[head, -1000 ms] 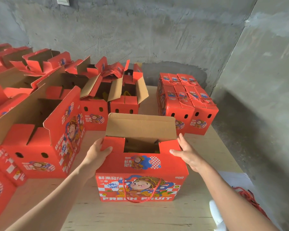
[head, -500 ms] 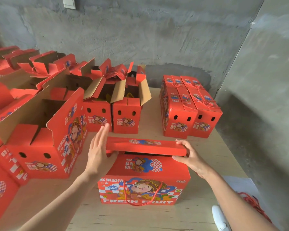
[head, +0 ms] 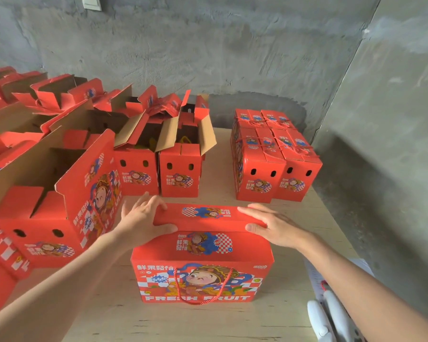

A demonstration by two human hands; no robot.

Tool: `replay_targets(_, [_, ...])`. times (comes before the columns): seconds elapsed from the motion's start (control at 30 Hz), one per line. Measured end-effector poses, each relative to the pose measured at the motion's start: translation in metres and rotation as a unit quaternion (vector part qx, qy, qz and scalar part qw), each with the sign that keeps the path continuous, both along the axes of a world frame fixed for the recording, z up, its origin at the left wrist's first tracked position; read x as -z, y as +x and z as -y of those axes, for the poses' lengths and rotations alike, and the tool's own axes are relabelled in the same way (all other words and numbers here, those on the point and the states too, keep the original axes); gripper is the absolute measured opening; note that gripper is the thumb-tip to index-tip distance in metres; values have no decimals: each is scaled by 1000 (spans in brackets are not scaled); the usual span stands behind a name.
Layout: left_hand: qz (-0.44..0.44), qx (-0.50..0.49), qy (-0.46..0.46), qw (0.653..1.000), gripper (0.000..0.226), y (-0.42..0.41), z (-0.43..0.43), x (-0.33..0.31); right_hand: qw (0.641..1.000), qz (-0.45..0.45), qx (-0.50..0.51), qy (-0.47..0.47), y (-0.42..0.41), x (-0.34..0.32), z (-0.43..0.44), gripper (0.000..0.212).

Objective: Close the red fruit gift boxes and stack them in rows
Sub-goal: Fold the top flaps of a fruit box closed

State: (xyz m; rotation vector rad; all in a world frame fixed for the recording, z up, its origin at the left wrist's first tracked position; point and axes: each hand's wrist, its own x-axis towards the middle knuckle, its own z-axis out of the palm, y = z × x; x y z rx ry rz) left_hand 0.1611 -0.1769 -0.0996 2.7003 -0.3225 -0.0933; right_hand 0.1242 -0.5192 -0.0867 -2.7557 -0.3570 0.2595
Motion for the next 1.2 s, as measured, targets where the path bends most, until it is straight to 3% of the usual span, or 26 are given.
replay_targets(0.13, [-20, 55, 46, 997, 78, 8, -1, -7, 999, 33, -5, -5, -1, 4, -2, 57])
replay_targets(0.37, [34, 110, 127, 985, 70, 7, 0, -8, 999, 38, 8, 11, -3, 9, -4, 48])
replay_targets(0.67, [-43, 115, 119, 985, 64, 9, -5, -7, 1000, -3, -1, 27, -6, 10, -4, 38])
replay_targets(0.83, [-40, 95, 119, 988, 60, 10, -2, -3, 999, -7, -7, 36, -8, 10, -4, 41])
replay_targets(1.07, [-34, 70, 143, 987, 57, 3, 0, 15, 999, -37, -19, -22, -11, 11, -2, 43])
replay_targets(1.2, [-47, 69, 151, 985, 57, 5, 2, 15, 993, 31, -75, -86, -14, 14, -16, 43])
